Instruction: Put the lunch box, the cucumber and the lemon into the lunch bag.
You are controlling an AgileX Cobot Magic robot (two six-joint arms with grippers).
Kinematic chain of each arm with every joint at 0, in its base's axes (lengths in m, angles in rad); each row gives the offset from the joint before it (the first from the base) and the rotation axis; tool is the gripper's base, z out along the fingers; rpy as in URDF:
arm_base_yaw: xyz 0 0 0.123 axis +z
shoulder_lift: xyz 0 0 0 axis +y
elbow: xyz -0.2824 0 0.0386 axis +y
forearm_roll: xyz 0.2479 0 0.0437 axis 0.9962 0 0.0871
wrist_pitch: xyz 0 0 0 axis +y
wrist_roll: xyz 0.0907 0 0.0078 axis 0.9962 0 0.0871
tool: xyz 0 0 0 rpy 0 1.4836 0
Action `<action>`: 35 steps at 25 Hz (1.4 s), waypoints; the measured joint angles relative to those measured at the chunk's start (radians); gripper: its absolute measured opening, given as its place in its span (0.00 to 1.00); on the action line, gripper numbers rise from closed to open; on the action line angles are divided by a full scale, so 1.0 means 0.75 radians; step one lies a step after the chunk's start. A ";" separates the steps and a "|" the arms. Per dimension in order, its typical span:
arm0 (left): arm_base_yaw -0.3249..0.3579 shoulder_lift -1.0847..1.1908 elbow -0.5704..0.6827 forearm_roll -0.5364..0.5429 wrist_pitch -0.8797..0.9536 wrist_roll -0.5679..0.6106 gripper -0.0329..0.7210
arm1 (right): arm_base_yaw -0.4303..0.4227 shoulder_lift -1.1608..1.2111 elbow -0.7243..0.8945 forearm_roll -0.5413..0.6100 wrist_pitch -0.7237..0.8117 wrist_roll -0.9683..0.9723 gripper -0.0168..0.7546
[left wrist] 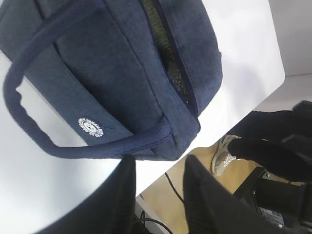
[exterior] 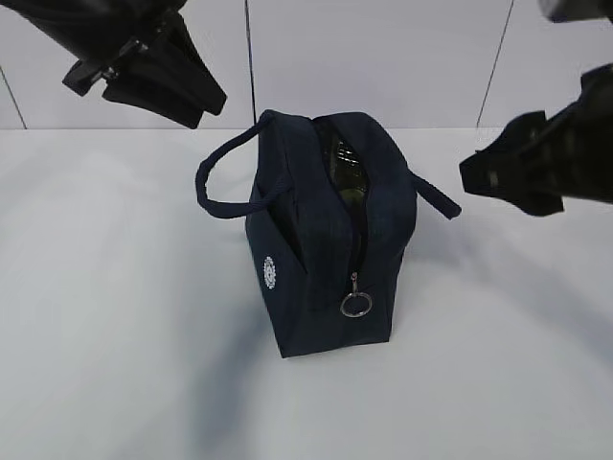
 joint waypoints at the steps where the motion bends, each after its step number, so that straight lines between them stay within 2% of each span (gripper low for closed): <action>1: 0.000 -0.006 0.000 0.001 0.000 -0.007 0.36 | 0.000 -0.009 0.039 0.000 -0.046 0.000 0.54; 6: -0.014 -0.020 0.000 0.005 0.003 -0.028 0.36 | 0.000 -0.030 0.218 0.011 -0.271 -0.001 0.54; 15: -0.060 -0.020 0.000 0.005 0.011 -0.032 0.36 | 0.000 -0.030 0.583 0.014 -0.862 -0.003 0.54; 18: -0.060 -0.020 0.000 0.005 0.011 -0.039 0.36 | 0.000 -0.032 0.656 0.014 -0.950 -0.004 0.54; 26: -0.060 -0.020 0.000 0.005 0.013 -0.048 0.36 | 0.000 -0.035 0.675 0.020 -1.008 -0.001 0.54; 31: -0.060 -0.020 0.000 0.005 0.013 -0.056 0.36 | 0.000 0.001 0.678 -0.173 -1.063 -0.001 0.54; 35: -0.060 -0.020 0.000 0.005 0.013 -0.056 0.36 | 0.000 0.088 0.733 -0.254 -1.286 -0.001 0.54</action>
